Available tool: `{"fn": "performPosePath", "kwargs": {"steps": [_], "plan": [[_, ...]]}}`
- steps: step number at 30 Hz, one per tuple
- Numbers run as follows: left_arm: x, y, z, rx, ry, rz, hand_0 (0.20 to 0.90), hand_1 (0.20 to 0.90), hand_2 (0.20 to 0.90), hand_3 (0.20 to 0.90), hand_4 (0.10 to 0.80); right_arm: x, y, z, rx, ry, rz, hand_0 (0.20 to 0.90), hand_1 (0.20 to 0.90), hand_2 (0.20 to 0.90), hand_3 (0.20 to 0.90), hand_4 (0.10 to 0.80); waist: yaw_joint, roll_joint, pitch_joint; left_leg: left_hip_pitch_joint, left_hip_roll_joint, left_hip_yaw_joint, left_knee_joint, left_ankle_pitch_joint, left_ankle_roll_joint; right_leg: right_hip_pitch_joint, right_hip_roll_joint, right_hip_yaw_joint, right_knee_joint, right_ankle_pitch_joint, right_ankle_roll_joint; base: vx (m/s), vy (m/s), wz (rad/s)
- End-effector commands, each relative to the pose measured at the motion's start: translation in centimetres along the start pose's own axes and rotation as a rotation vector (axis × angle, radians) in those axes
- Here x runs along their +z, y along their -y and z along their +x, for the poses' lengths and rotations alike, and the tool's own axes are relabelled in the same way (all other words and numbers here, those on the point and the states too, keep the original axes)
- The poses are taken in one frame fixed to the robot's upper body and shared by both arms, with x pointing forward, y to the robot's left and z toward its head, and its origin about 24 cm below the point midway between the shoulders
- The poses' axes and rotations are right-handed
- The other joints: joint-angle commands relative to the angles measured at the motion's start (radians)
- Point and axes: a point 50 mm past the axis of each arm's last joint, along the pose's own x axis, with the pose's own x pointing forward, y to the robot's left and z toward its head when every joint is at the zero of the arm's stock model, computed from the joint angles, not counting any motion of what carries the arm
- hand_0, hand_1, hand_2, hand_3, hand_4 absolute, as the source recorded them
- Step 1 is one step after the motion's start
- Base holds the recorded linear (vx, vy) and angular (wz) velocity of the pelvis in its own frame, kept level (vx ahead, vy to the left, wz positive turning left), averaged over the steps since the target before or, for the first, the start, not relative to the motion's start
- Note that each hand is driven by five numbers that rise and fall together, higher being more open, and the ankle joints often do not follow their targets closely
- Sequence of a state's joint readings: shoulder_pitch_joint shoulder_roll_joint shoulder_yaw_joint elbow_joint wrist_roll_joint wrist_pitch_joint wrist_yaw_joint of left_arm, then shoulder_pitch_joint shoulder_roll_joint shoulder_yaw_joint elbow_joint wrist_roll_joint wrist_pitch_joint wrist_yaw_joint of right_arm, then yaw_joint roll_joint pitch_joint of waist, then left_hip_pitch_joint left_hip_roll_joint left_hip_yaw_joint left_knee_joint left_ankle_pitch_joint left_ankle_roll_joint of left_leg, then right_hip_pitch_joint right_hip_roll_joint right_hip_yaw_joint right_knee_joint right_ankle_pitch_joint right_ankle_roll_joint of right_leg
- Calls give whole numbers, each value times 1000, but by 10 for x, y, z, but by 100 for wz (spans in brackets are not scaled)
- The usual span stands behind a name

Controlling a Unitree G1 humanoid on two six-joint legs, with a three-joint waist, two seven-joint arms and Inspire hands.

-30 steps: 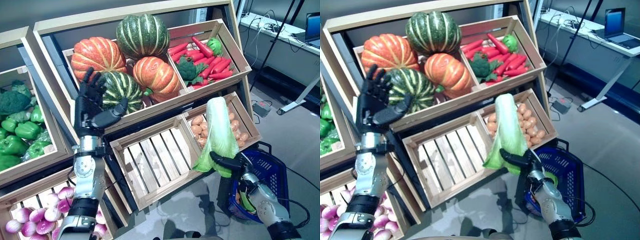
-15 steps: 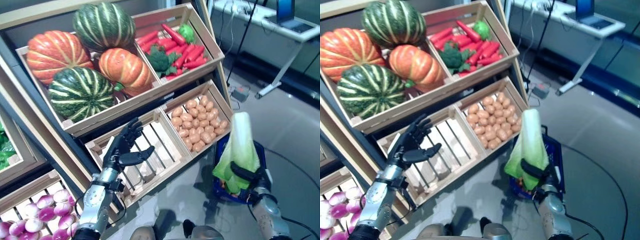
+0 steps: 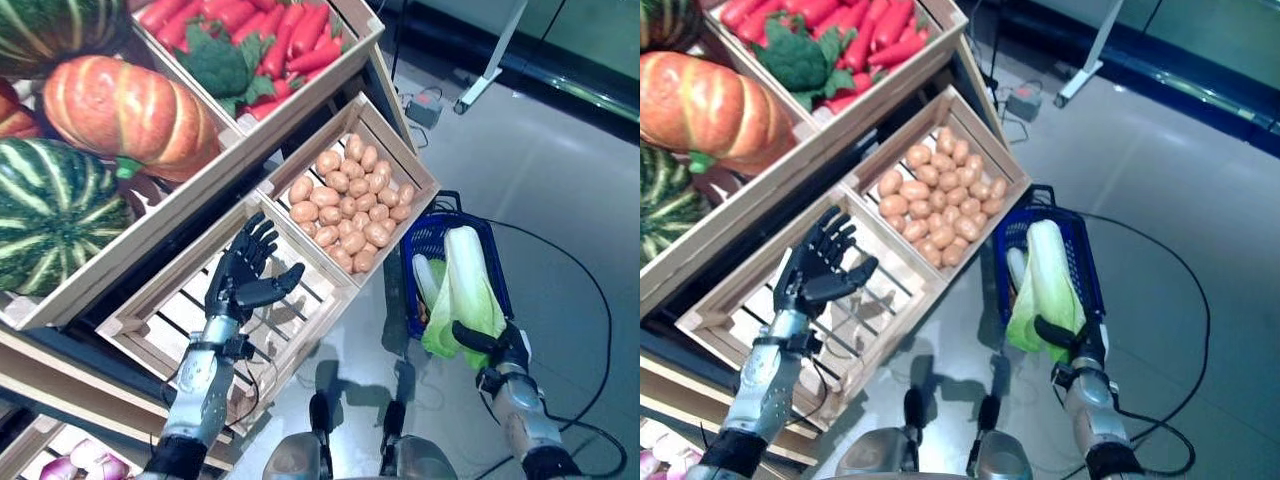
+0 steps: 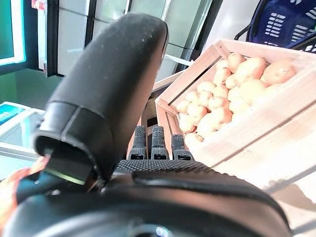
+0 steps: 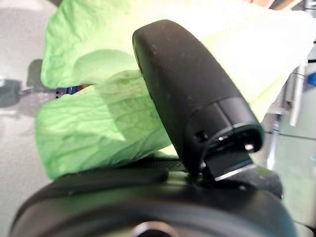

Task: Put vegetables into the basket

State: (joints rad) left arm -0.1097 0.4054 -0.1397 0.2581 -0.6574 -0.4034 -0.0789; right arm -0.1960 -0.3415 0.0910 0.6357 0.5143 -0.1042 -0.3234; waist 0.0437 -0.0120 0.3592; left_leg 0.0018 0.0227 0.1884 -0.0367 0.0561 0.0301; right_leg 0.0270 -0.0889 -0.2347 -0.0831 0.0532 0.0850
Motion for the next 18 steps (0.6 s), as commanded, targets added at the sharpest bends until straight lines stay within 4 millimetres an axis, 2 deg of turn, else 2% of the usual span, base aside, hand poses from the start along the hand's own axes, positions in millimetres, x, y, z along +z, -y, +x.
{"fn": "performPosePath", "kwargs": {"steps": [1,6,10,15,18], "plan": [[35,11,18,-47,196,-43,900,900,900,900,800,97,-5,14,-58,408,85,300,300,300,300,400,30,12,-5,-90,8,-61,204,-157,-28,10,-38,-8,123,-102,-47,-51,-121,6],[43,22,30,-108,246,-59,900,900,900,900,800,152,2,28,-176,504,77,300,300,300,300,400,44,30,53,-200,6,-86,290,-171,-48,-15,-46,-48,166,-143,-65,-65,-107,19],[55,34,39,-179,296,-27,900,900,900,900,800,182,16,37,-279,521,81,300,300,300,300,400,48,56,104,-297,13,-93,407,-197,-48,-108,-59,-67,307,-199,-87,-106,-72,19],[72,38,47,-207,356,-25,900,900,900,900,800,206,40,44,-396,511,51,300,300,300,300,400,52,79,161,-431,22,-99,599,-270,-29,-295,-89,-68,578,-287,-110,-94,-94,14],[79,41,48,-222,385,-32,900,900,900,900,800,216,48,44,-451,514,43,300,300,300,300,400,54,84,161,-524,20,-104,698,-310,-13,-421,-110,-64,717,-327,-117,-40,-98,13]]}}
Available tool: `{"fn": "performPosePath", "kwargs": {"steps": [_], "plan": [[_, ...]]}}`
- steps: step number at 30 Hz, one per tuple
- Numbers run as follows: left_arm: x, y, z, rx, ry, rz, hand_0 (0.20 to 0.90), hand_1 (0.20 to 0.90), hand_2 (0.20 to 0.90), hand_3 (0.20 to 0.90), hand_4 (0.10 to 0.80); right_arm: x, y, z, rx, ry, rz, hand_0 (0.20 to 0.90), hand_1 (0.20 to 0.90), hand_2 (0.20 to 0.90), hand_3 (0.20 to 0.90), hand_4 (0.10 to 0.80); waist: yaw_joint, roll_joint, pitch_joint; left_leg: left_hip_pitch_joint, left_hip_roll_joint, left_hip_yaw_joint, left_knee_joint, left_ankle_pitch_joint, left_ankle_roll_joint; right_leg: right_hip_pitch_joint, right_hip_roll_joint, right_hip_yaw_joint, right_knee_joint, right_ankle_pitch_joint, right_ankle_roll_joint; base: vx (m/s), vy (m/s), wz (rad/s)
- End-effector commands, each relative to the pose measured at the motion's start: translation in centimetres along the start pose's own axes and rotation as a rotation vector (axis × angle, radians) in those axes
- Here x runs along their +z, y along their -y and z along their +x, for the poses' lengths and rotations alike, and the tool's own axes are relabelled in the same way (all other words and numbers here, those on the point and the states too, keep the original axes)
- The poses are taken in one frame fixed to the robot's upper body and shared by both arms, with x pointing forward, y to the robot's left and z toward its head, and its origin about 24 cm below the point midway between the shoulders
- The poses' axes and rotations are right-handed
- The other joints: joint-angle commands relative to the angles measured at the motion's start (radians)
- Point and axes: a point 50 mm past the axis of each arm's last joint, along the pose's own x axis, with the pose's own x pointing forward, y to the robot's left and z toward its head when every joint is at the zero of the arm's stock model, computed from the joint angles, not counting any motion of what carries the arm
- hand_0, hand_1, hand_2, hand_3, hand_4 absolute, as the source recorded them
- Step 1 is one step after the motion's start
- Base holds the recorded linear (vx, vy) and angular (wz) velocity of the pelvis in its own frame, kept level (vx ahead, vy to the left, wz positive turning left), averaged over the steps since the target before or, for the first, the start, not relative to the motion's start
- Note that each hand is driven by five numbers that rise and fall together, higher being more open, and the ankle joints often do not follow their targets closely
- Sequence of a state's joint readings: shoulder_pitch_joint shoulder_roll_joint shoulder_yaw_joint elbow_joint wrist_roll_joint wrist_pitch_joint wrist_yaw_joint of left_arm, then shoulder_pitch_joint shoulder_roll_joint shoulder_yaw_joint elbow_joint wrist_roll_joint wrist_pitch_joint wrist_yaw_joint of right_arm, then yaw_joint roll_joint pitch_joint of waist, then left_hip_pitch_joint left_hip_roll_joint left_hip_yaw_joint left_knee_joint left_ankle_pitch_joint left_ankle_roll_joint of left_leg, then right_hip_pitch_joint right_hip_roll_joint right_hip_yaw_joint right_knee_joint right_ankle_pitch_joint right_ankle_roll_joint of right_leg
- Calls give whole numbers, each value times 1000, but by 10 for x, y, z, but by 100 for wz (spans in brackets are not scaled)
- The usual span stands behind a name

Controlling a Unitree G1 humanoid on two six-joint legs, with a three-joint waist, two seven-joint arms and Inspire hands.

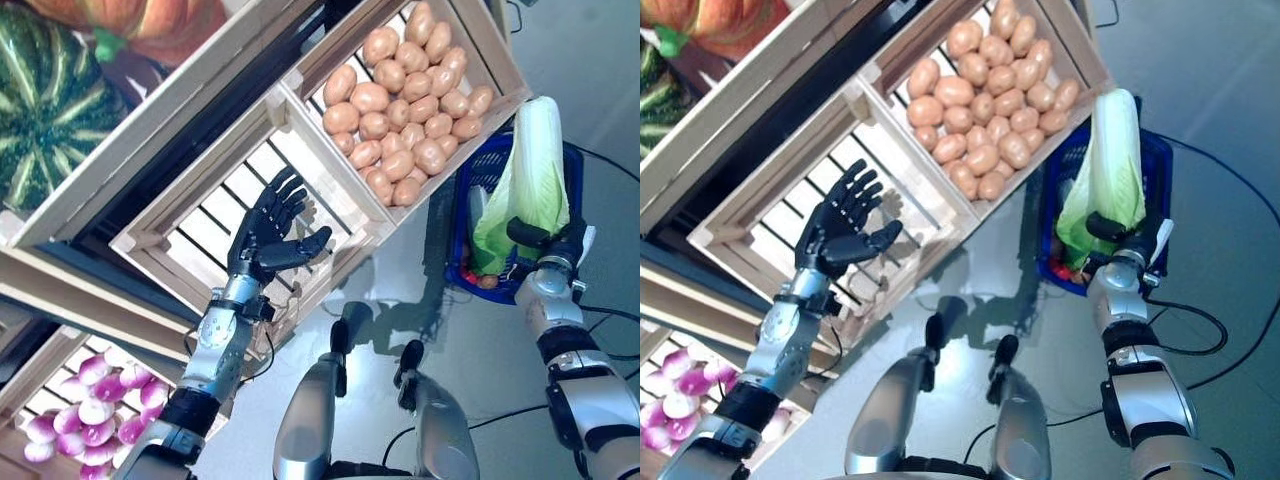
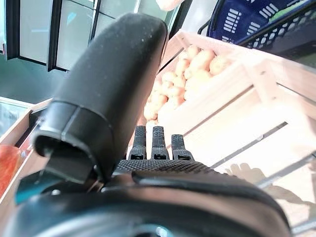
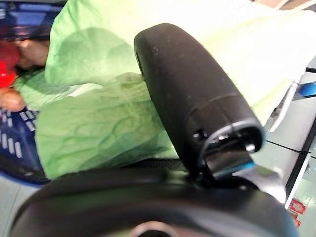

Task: Put vegetables into the basket

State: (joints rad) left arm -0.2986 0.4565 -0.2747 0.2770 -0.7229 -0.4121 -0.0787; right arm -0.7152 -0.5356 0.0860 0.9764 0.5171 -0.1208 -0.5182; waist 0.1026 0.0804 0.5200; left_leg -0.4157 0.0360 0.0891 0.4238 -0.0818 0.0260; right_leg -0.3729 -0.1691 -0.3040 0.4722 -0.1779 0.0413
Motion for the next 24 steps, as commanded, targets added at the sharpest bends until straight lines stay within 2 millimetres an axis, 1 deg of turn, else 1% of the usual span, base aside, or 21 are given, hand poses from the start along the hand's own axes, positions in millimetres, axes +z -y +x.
{"fn": "performPosePath", "kwargs": {"steps": [1,2,4,6,7,8,9,10,14,16,19,22,23,24], "plan": [[58,10,14,-72,322,3,900,900,900,900,800,71,32,19,-171,229,40,300,300,300,300,400,-7,-6,0,-150,5,-6,277,-181,0,-74,-41,6,214,-108,-80,-54,-95,11],[62,13,15,-84,337,2,900,900,900,900,800,76,33,20,-188,237,31,300,300,300,300,400,-7,-3,0,-190,0,-11,315,-195,7,-125,-52,9,266,-122,-83,-35,-79,9],[65,17,14,-103,351,7,900,900,900,900,800,81,34,21,-204,239,22,300,300,300,300,400,-7,-1,0,-230,-5,-13,355,-212,15,-180,-64,15,324,-140,-88,27,-73,4],[68,21,13,-114,371,5,900,900,900,900,800,87,35,21,-224,243,15,300,300,300,300,400,-6,1,0,-261,-16,-15,385,-231,23,-234,-75,29,377,-155,-84,19,-47,1],[72,24,14,-116,395,-2,900,900,900,900,800,94,35,22,-236,248,18,300,300,300,300,400,-9,3,0,-317,-22,-15,434,-243,34,-300,-88,34,437,-169,-92,-31,-36,-2],[74,25,14,-115,408,-7,900,900,900,900,800,97,36,22,-249,251,17,300,300,300,300,400,-10,4,0,-339,-24,-14,454,-252,38,-326,-90,37,460,-176,-94,2,-33,-3],[75,25,13,-113,412,-13,900,900,900,900,800,97,37,22,-256,249,12,300,300,300,300,400,-9,5,0,-336,-25,-12,455,-261,38,-328,-88,39,461,-180,-91,8,-40,-6],[78,26,15,-114,425,-21,900,900,900,900,800,100,38,23,-263,251,19,300,300,300,300,400,-12,8,0,-383,-25,-11,500,-271,45,-377,-95,39,507,-190,-100,5,-38,-3],[80,27,17,-115,425,-32,900,900,900,900,800,107,41,25,-297,250,-19,300,300,300,300,400,-17,16,0,-450,-24,-6,567,-295,53,-455,-104,48,575,-206,-107,-10,-37,-7],[79,29,17,-117,417,-25,900,900,900,900,800,107,46,26,-318,227,-14,300,300,300,300,400,-19,19,0,-473,-24,-5,588,-300,55,-484,-106,52,599,-210,-109,0,-18,0],[79,29,15,-123,419,-25,900,900,900,900,800,104,57,29,-341,212,12,300,300,300,300,400,-19,23,0,-497,-22,-4,613,-307,58,-508,-110,50,623,-214,-110,-7,-38,2],[79,29,15,-122,419,-25,900,900,900,900,800,107,57,29,-340,218,23,300,300,300,300,400,-18,26,0,-503,-22,-4,624,-309,58,-517,-112,49,633,-214,-109,0,0,0],[80,26,13,-121,419,-20,900,900,900,900,800,110,58,29,-337,225,24,531,531,531,531,554,-20,26,0,-507,-19,-2,632,-312,59,-522,-115,48,641,-216,-109,0,0,0],[80,24,12,-119,418,-20,900,900,900,900,800,111,59,29,-338,228,26,900,900,900,900,800,-20,26,0,-508,-18,0,636,-313,57,-522,-115,48,643,-216,-109,0,0,0]]}}
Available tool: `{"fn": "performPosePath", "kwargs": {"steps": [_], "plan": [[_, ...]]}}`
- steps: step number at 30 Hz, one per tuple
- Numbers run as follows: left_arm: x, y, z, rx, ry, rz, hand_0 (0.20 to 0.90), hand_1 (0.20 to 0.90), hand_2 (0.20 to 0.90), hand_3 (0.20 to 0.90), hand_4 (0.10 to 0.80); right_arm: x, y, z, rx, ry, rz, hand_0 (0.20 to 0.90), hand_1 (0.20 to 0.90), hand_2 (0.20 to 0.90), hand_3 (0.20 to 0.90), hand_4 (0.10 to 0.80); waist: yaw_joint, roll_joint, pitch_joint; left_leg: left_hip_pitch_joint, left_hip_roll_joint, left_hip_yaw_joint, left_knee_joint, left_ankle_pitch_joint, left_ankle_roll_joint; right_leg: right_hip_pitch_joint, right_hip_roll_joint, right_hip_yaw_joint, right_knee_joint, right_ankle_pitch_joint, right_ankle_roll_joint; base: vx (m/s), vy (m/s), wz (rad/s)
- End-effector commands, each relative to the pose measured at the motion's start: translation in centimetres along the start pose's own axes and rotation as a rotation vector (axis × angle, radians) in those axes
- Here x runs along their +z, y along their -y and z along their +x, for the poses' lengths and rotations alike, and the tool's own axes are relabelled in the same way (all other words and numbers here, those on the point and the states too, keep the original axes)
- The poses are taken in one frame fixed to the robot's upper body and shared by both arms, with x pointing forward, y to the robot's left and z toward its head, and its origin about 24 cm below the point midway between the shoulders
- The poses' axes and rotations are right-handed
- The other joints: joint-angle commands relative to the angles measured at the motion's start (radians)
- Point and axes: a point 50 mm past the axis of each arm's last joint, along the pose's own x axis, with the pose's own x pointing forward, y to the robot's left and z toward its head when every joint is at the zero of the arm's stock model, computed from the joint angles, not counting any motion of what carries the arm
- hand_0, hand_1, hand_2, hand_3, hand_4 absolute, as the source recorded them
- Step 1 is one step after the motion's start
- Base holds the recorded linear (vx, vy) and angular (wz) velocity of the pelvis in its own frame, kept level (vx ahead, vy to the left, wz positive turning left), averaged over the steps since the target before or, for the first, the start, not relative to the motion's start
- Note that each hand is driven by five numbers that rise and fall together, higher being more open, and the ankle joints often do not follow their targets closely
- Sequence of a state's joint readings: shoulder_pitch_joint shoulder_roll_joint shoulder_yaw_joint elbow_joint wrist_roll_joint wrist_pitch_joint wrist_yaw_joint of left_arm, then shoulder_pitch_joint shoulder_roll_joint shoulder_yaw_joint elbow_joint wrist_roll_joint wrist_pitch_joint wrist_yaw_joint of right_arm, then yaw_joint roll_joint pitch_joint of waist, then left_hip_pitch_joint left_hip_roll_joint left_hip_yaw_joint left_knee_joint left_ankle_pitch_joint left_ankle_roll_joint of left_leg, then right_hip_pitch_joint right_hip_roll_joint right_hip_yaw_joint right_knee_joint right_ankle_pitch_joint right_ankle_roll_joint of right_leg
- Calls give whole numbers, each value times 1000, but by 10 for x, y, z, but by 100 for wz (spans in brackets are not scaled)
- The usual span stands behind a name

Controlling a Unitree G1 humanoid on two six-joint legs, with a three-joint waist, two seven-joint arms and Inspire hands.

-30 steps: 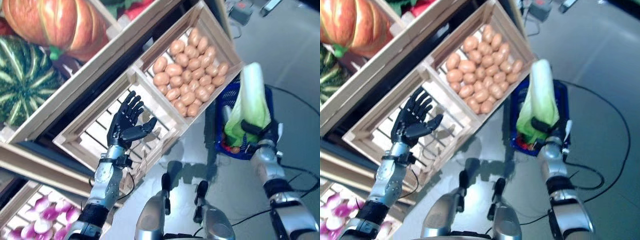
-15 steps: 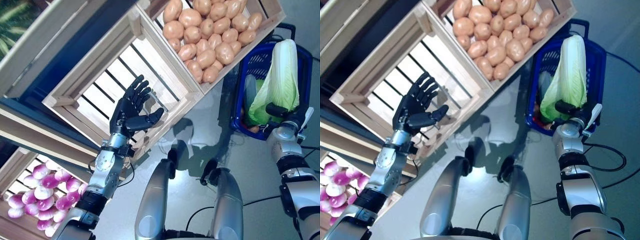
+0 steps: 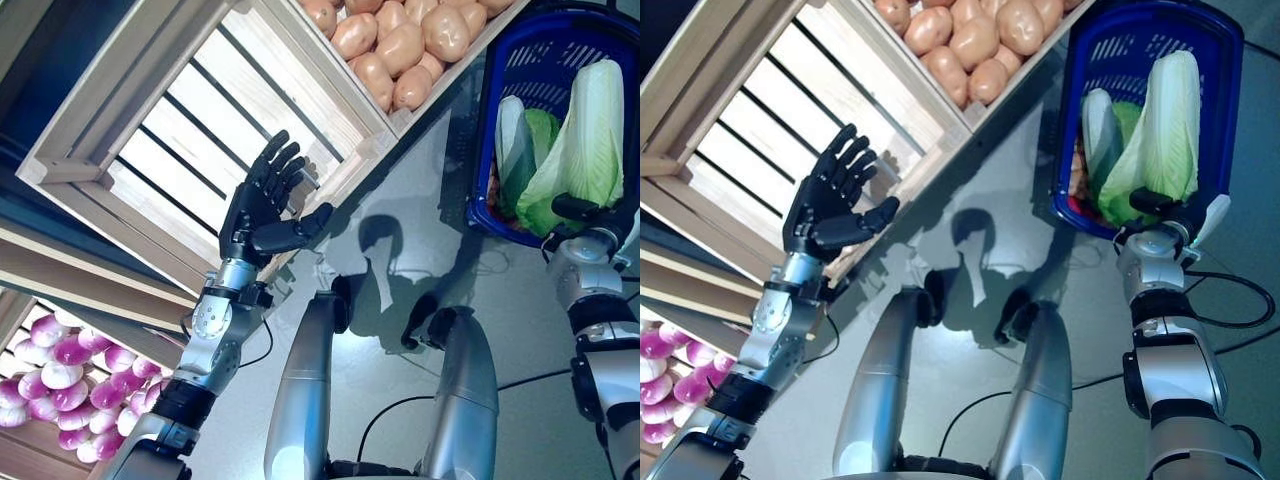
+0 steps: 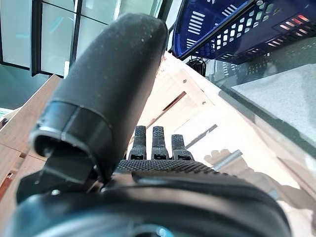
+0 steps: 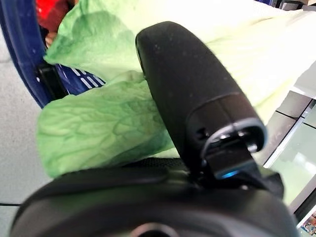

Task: Put vegetables into the basket

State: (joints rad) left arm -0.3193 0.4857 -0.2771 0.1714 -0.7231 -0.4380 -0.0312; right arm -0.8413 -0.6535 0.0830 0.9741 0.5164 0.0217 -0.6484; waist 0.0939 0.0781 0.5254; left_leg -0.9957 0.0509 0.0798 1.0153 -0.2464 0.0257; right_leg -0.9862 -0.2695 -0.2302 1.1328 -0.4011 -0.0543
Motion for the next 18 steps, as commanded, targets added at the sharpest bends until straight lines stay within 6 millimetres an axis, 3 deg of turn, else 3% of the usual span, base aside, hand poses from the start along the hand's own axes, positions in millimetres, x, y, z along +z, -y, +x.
{"fn": "performPosePath", "kwargs": {"steps": [1,10,18], "plan": [[53,13,9,-85,298,-27,900,900,900,900,800,57,37,17,-159,187,71,900,900,900,900,800,-11,28,-5,74,-32,9,46,-149,56,94,-14,-27,-17,7,-14,0,0,0],[50,8,3,-88,266,-30,900,900,900,900,800,61,40,17,-120,228,58,900,900,900,900,800,-10,16,-5,132,-26,10,43,-151,50,157,-18,-41,-27,7,-17,18,1,0],[41,-2,-5,-69,211,-41,900,900,900,900,800,47,37,14,-59,223,20,900,900,900,900,800,-2,-9,-5,293,-16,8,-45,-120,35,318,2,-50,-118,25,-10,44,16,2]]}}
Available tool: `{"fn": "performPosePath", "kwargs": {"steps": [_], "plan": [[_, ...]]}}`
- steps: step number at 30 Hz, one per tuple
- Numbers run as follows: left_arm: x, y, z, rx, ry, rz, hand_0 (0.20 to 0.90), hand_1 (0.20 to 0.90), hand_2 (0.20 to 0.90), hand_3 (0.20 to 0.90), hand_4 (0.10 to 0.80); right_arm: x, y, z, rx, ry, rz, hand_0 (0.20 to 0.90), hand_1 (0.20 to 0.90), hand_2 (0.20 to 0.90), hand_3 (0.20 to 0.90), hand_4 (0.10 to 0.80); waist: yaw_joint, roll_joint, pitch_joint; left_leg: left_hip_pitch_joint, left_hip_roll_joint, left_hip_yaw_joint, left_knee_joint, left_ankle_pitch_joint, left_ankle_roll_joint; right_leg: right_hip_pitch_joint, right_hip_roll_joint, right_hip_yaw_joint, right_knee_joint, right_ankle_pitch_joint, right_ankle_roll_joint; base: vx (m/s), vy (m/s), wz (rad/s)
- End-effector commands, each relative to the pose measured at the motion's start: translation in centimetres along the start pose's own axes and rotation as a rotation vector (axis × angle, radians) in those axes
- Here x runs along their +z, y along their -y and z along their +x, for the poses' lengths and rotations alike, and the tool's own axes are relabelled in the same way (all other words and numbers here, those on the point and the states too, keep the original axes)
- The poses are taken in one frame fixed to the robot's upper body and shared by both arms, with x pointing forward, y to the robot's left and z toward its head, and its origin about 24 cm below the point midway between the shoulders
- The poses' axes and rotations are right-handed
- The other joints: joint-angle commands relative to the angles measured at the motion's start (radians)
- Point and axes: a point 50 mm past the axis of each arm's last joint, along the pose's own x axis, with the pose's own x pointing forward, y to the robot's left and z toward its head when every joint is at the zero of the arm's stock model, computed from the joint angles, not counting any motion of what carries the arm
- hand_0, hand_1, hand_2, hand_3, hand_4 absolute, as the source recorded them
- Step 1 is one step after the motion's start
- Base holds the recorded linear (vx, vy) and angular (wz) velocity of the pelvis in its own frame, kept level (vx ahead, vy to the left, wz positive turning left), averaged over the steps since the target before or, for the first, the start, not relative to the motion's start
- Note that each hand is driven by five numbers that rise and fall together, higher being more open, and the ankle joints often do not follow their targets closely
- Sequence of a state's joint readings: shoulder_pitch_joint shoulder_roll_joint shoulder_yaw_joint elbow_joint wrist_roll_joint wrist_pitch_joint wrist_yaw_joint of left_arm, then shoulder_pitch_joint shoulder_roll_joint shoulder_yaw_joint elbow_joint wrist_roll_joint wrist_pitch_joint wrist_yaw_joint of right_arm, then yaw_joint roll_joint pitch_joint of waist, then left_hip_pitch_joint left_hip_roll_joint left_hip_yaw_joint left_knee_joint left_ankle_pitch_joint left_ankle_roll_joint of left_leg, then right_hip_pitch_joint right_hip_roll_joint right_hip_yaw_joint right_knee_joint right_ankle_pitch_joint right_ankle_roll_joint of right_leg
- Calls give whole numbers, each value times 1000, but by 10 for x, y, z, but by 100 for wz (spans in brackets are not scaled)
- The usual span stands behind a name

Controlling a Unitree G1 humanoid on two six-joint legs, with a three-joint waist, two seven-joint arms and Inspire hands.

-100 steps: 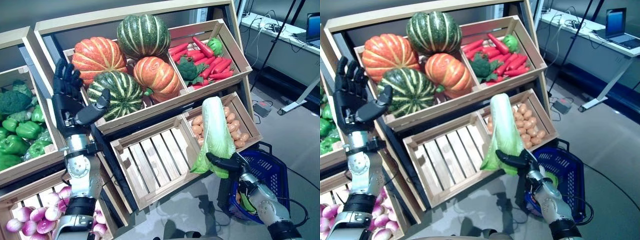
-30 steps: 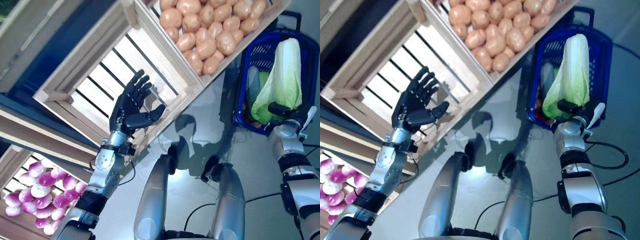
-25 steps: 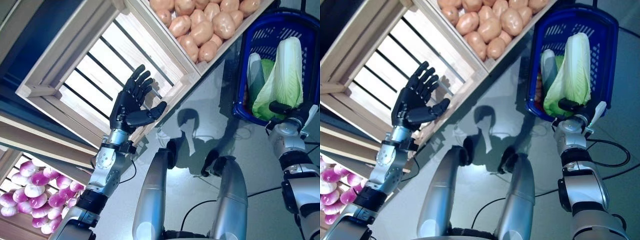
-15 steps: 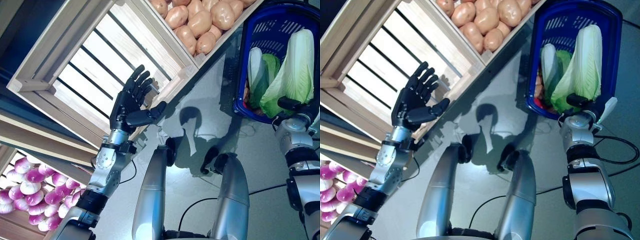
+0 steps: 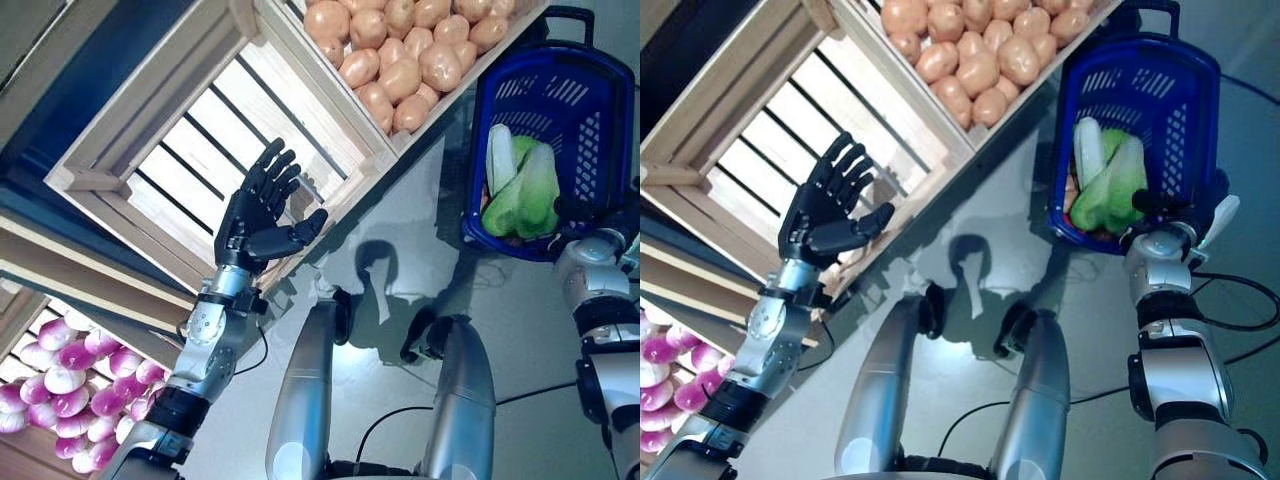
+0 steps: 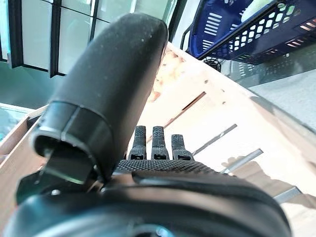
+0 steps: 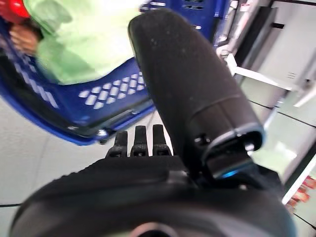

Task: Put vegetables into the basket

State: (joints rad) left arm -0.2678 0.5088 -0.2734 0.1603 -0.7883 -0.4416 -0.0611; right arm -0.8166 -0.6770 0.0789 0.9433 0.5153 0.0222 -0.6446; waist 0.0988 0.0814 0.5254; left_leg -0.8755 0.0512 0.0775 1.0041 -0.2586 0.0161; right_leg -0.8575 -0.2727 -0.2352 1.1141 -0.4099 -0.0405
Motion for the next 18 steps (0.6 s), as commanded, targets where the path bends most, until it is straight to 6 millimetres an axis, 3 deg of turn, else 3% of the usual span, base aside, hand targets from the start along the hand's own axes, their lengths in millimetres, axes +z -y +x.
{"fn": "performPosePath", "kwargs": {"steps": [1,10,14,15,16,18], "plan": [[45,9,7,-93,242,1,900,900,900,900,800,45,29,13,-51,204,30,900,900,900,900,800,-10,-13,-5,154,-16,8,-14,-108,48,174,-1,-47,-81,30,-31,74,14,-2],[19,1,0,-68,87,23,900,900,900,900,800,20,7,-4,127,191,50,900,900,900,900,800,-9,-55,-55,453,4,27,-296,-36,19,471,53,-60,-369,111,-9,70,16,-3],[-13,-6,-15,-15,-86,61,900,900,900,900,800,-21,-12,-31,250,124,65,900,900,900,900,800,-21,-81,-151,639,10,51,-528,29,2,652,112,-47,-630,180,12,136,30,-14],[-26,-9,-23,-6,-158,64,900,900,900,900,800,-40,-19,-45,290,87,65,900,900,900,900,800,-28,-89,-191,697,8,58,-602,51,2,712,128,-38,-721,206,20,104,29,-19],[-27,-9,-24,-7,-165,68,900,900,900,900,800,-42,-20,-46,295,81,69,900,900,900,900,800,-28,-89,-194,707,8,59,-614,56,1,722,131,-38,-735,211,21,144,39,-24],[-46,-10,-38,7,-262,76,900,900,900,900,800,-73,-21,-65,345,5,80,900,900,900,900,800,-39,-96,-254,792,6,73,-721,84,-1,810,154,-27,-860,248,32,162,47,-19]]}}
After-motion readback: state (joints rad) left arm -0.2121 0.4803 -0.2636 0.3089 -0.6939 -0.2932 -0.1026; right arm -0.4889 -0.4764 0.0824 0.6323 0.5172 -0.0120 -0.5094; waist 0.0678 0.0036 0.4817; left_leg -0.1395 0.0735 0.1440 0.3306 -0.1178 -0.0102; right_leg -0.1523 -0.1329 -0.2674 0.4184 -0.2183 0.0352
